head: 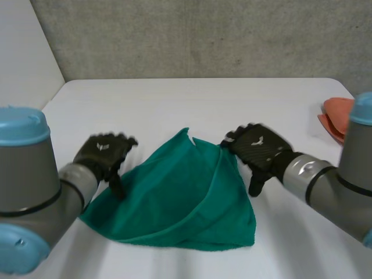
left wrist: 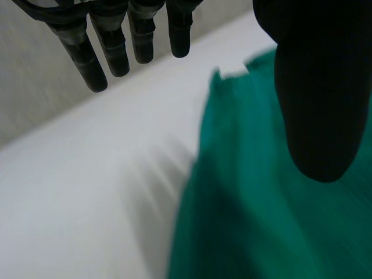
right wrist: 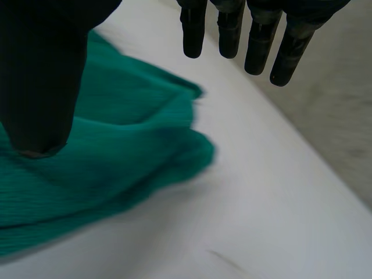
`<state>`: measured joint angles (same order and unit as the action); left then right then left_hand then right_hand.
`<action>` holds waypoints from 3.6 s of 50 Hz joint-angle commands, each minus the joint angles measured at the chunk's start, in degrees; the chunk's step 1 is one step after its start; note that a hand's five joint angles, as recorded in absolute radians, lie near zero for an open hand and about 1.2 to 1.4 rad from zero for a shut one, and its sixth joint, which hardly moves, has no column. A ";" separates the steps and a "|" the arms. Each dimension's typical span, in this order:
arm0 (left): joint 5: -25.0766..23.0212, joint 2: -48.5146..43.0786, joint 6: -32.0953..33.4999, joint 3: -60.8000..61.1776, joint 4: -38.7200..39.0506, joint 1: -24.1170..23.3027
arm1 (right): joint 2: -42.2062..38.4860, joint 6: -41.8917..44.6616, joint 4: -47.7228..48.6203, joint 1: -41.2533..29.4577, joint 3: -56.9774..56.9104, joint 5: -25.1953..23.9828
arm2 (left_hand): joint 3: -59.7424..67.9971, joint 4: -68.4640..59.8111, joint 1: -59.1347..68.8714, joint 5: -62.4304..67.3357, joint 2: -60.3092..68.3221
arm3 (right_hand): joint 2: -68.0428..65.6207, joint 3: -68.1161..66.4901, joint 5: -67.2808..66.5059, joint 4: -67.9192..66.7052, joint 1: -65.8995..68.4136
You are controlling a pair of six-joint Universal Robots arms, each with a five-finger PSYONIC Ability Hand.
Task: Fold the laundry.
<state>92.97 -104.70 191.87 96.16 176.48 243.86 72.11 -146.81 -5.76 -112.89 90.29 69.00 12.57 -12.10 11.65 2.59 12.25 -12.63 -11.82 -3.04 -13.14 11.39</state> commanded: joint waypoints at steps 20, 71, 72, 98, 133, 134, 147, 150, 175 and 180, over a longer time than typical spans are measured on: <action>0.19 4.86 0.08 16.52 -1.06 -3.66 | -32.47 36.07 -6.46 -4.70 -35.18 -3.08 | 11.93 -12.40 12.85 11.91 12.26 | -13.59 -14.39 -13.17 -13.07 14.82; 7.05 1.33 4.82 6.50 6.77 -10.07 | 1.80 11.10 -11.29 7.78 -8.38 7.64 | 67.43 -67.90 68.35 67.41 67.75 | -67.37 -68.18 -66.96 -66.86 68.61; 7.22 2.82 5.61 6.24 6.77 -9.99 | 2.94 11.81 -12.25 7.86 -8.47 7.64 | 67.43 -67.90 68.35 67.41 67.75 | -67.37 -68.18 -66.96 -66.86 68.61; 7.31 -5.51 19.41 -5.28 8.44 -7.79 | -11.54 0.93 -28.87 8.22 -17.08 0.45 | 67.43 -67.90 68.35 67.41 67.75 | -47.96 -48.76 -47.54 -47.44 49.19; 7.05 -6.30 19.41 -5.81 8.44 -3.66 | -2.41 -8.65 -15.26 21.84 6.81 -9.15 | 67.43 -67.90 68.35 67.41 67.75 | -8.56 -9.36 -8.14 -8.04 9.79; 7.05 -6.30 19.41 -5.81 8.44 -3.66 | -2.32 -9.79 -13.86 21.84 7.78 -9.23 | 67.43 -67.90 68.35 67.41 67.75 | -8.56 -9.36 -8.14 -8.04 9.79; 7.05 -6.13 19.41 -5.81 8.35 -3.75 | -2.50 -17.36 3.29 19.38 15.53 -8.53 | 67.43 -67.90 68.35 67.41 67.75 | -12.09 -12.89 -11.67 -11.57 13.32; 7.05 -6.04 19.33 -5.81 8.35 -3.75 | -3.02 -19.64 6.27 18.33 15.70 -8.53 | 67.43 -67.90 68.35 67.41 67.75 | -14.77 -15.57 -14.35 -14.25 16.00; 7.31 7.75 19.41 -5.89 6.51 -3.39 | 9.10 -7.28 -7.40 14.46 -3.09 -5.89 | 67.43 -67.90 68.35 67.41 67.75 | -67.37 -68.18 -66.96 -66.86 68.61; 7.14 11.98 20.03 -6.51 3.70 -3.39 | 10.77 10.47 -25.24 14.02 -12.85 -2.65 | 67.43 -67.90 68.35 67.41 67.75 | -67.37 -68.18 -66.96 -66.86 68.61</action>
<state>100.26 -97.23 211.39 90.28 182.76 240.38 80.39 -153.24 -13.38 -98.40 87.38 63.54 68.09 -68.78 65.44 55.98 68.40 -67.00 -67.71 -56.56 -68.15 55.35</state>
